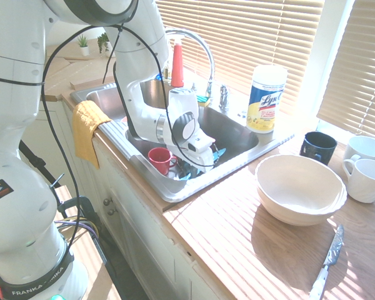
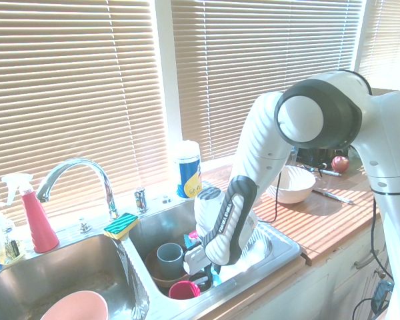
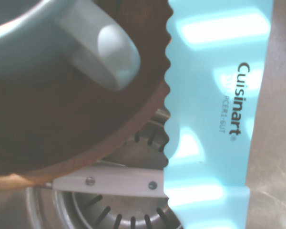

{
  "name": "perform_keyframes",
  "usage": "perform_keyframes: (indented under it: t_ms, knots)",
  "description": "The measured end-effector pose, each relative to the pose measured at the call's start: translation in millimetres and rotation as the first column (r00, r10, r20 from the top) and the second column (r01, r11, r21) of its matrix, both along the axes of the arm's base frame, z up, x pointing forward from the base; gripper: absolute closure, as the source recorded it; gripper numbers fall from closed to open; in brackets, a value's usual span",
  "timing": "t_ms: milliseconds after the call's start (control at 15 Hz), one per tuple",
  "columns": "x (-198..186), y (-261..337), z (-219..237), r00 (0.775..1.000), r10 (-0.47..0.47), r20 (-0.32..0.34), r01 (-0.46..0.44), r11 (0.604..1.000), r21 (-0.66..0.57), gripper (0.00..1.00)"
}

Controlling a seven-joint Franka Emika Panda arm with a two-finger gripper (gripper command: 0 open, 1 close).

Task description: Put the knife into the sink

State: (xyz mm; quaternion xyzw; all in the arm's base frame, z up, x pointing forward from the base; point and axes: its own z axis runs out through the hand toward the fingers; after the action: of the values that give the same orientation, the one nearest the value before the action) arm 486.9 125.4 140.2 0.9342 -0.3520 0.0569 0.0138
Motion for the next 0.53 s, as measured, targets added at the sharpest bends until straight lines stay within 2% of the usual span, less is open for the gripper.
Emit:
perform_keyframes:
  t_ms: [533]
  knots:
    - [6.0,-2.1,-2.8,0.999,-0.053,0.003,0.053,0.999,-0.002,0.00]
